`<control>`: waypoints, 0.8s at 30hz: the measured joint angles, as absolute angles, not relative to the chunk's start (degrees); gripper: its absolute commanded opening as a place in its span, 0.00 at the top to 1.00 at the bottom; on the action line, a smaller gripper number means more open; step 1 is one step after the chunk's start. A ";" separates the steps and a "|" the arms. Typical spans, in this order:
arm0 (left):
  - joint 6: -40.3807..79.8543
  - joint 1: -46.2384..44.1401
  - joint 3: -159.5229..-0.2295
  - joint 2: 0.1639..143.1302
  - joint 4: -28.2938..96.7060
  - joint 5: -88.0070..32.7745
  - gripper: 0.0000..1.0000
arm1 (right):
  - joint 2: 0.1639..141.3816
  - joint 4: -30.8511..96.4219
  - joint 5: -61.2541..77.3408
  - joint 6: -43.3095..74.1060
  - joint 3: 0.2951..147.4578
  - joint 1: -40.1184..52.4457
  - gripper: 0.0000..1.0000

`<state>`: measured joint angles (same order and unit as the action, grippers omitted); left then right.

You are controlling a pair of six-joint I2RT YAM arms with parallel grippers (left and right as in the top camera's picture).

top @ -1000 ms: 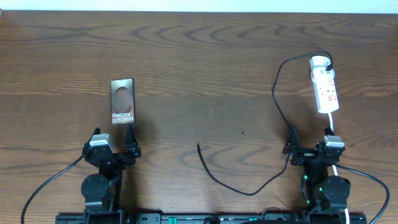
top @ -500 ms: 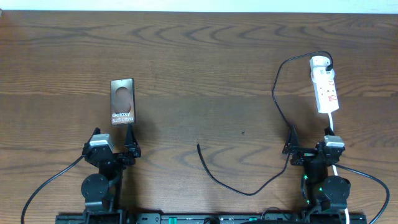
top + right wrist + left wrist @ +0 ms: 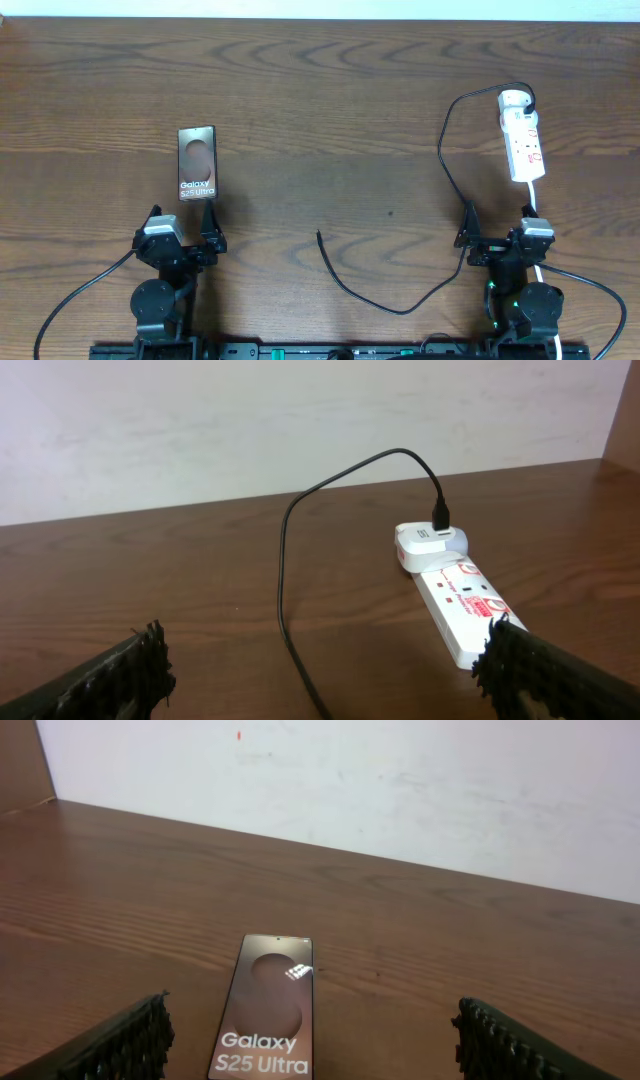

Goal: Plug charger to phone and switch on socket

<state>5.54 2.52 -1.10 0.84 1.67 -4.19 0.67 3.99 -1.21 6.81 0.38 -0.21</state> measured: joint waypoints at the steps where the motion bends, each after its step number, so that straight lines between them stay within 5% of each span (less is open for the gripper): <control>1: 5.54 2.52 -1.10 0.84 1.67 -4.19 0.12 | 0.64 3.99 -1.23 6.81 0.38 -0.21 0.01; 24: 5.04 2.52 -1.43 0.97 1.76 -4.32 0.12 | 0.64 3.99 -1.21 6.81 0.38 -0.21 0.01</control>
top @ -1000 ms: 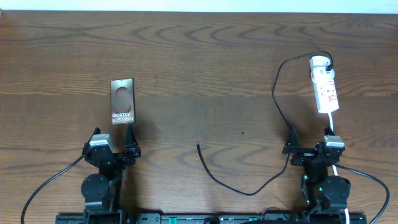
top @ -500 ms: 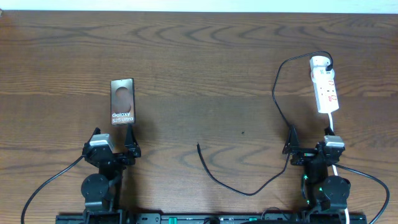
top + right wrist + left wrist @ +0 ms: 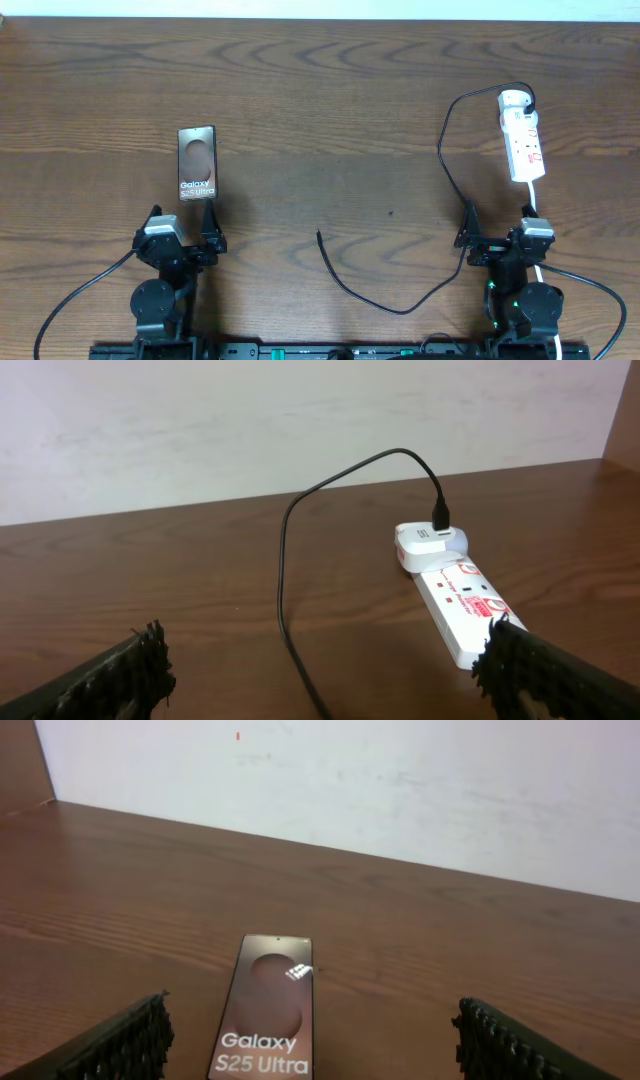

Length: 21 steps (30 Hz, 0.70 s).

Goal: Plug charger to phone and switch on socket

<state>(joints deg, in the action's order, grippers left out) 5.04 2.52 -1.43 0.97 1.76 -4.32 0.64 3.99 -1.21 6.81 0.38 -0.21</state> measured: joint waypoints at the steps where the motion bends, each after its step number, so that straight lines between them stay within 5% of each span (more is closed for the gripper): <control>1: 4.54 2.52 -2.00 1.41 2.63 -4.40 0.12 | 0.67 3.99 -1.21 6.81 0.38 -0.21 0.01; 13: -1.56 2.55 -33.41 33.89 11.18 -4.82 0.12 | 0.69 3.97 -1.23 6.79 0.38 -0.21 0.01; 21: -2.52 2.59 -70.78 70.67 41.39 -4.84 0.12 | 0.67 3.90 -1.23 6.76 0.36 -0.21 0.01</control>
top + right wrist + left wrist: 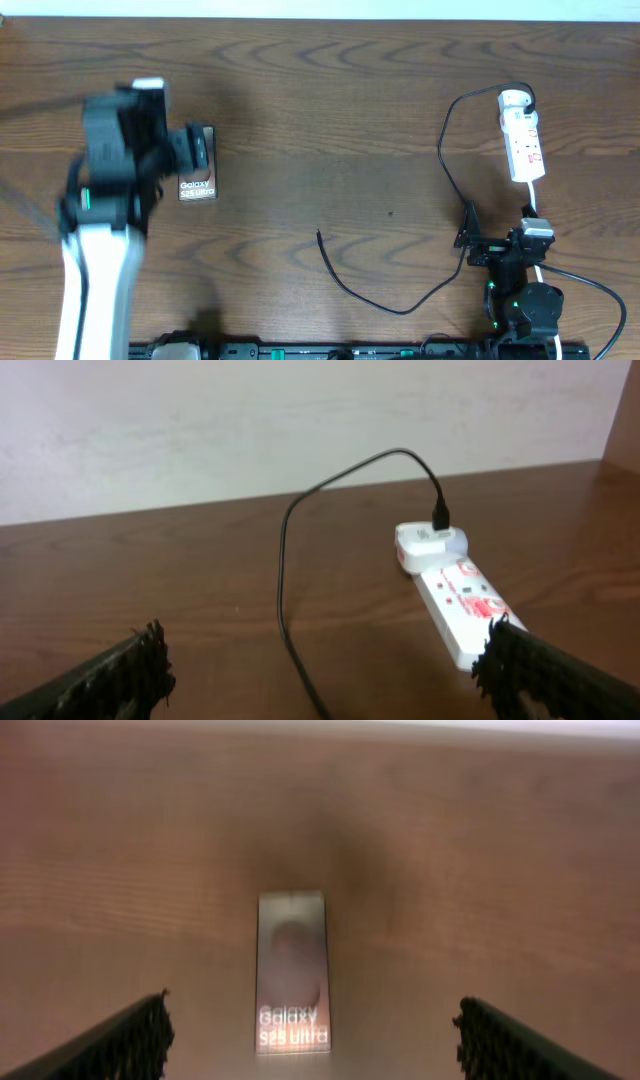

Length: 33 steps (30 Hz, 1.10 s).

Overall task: Plug charger to phone and switch on socket
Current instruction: 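Move the left gripper over the Galaxy S25 Ultra phone and lower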

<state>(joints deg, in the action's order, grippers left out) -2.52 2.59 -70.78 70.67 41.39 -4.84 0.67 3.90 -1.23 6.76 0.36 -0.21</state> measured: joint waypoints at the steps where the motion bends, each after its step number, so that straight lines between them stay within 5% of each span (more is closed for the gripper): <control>1: -2.63 2.59 -74.50 74.26 44.60 -4.84 0.12 | 0.69 3.95 -1.23 6.79 0.36 -0.21 0.01; 10: -2.87 2.59 -87.72 96.86 51.24 -4.86 0.13 | 0.69 3.97 -1.23 6.76 0.36 -0.21 0.01; 12: -2.90 2.59 -87.72 99.13 51.27 -4.86 0.57 | 0.69 3.97 -1.23 6.79 0.36 -0.21 0.01; 14: -2.92 2.59 -87.72 101.12 51.55 -4.82 0.70 | 0.69 3.97 -1.23 6.76 0.36 -0.21 0.01; 16: -3.09 2.59 -87.72 102.80 51.68 -4.80 0.02 | 0.69 3.97 -1.23 6.79 0.38 -0.21 0.01; 33: -3.22 2.59 -87.77 118.76 52.31 -0.84 0.00 | 0.69 3.97 -1.23 6.76 0.36 -0.21 0.01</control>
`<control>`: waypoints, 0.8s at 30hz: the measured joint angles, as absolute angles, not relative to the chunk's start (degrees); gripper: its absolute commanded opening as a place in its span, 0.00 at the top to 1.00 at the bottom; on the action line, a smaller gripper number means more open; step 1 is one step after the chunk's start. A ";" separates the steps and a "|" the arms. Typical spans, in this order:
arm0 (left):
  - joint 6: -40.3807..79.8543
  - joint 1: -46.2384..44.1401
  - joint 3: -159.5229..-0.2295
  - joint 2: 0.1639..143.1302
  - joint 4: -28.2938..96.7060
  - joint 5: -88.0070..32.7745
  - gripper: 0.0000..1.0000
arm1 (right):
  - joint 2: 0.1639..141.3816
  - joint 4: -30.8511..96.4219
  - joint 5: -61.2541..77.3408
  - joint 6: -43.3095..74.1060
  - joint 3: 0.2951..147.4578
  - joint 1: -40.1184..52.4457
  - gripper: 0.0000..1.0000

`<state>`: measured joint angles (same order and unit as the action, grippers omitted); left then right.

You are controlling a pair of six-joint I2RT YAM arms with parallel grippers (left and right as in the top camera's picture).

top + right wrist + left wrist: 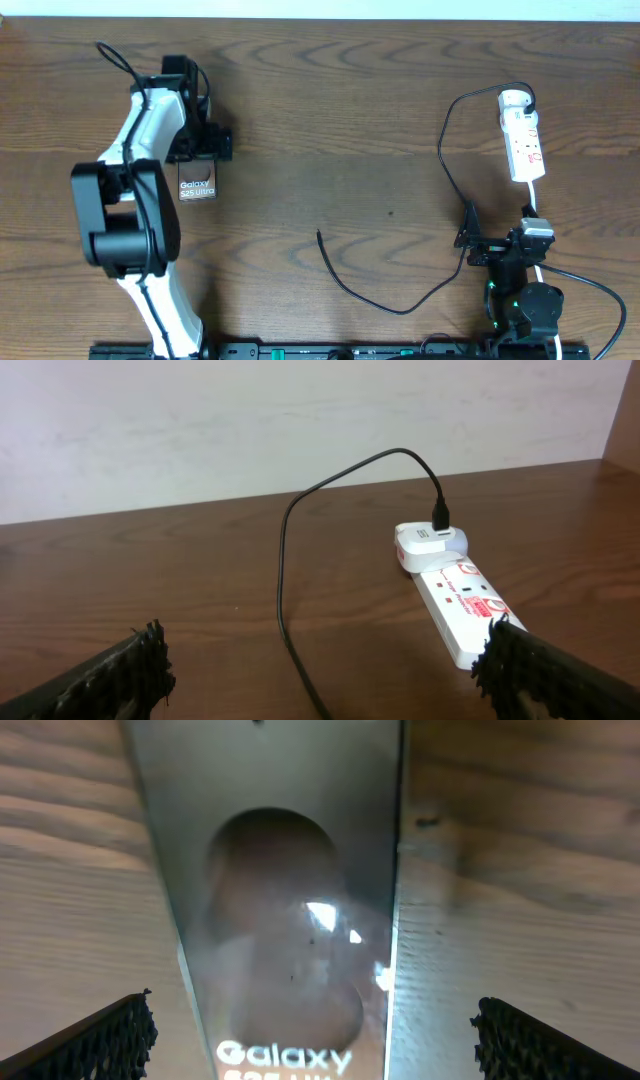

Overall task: Plug charger to phone and switch on socket
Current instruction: 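Move the left gripper over the Galaxy S25 Ultra phone and lower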

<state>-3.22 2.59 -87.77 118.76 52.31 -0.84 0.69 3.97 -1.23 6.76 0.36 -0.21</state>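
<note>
The phone (197, 186), dark with "Galaxy S25 Ultra" on its screen, lies flat at the left of the table. My left gripper (198, 150) hangs low over its far half. In the left wrist view the phone (280, 900) fills the space between the fingers, and the gripper (315, 1050) is open, one finger on each side. A black charger cable (443, 150) runs from the white adapter (513, 99) on the white power strip (524, 145) to its loose plug end (319, 235) mid-table. My right gripper (325, 680) is open and holds nothing, near the table's front edge.
A bare wooden table (330, 90) carries everything. The cable loops across the front right (400, 308) close to my right arm's base (520, 300). In the right wrist view the power strip (460, 600) lies ahead to the right, with a white wall behind.
My left arm was raised and blurred above the phone; now its gripper is down close over the phone, still open. The phone, the cable and my right arm have not moved.
Both arms sat at the front edge with open grippers at the first two moments, the phone ahead of the left one. Then my left arm was out above the phone. Now its open gripper is low over the phone.
</note>
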 measured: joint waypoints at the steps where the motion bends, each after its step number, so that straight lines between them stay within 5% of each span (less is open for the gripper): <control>1: -3.25 2.59 -87.77 119.74 52.31 -0.69 0.00 | 0.69 3.97 -1.23 6.79 0.36 -0.21 0.01; 24: -5.58 10.63 -87.77 120.99 51.44 -8.10 0.02 | 0.69 3.97 -1.23 6.76 0.36 -0.21 0.01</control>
<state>-5.58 10.63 -87.77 120.99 51.44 -8.10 0.69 3.97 -1.23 6.76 0.36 -0.21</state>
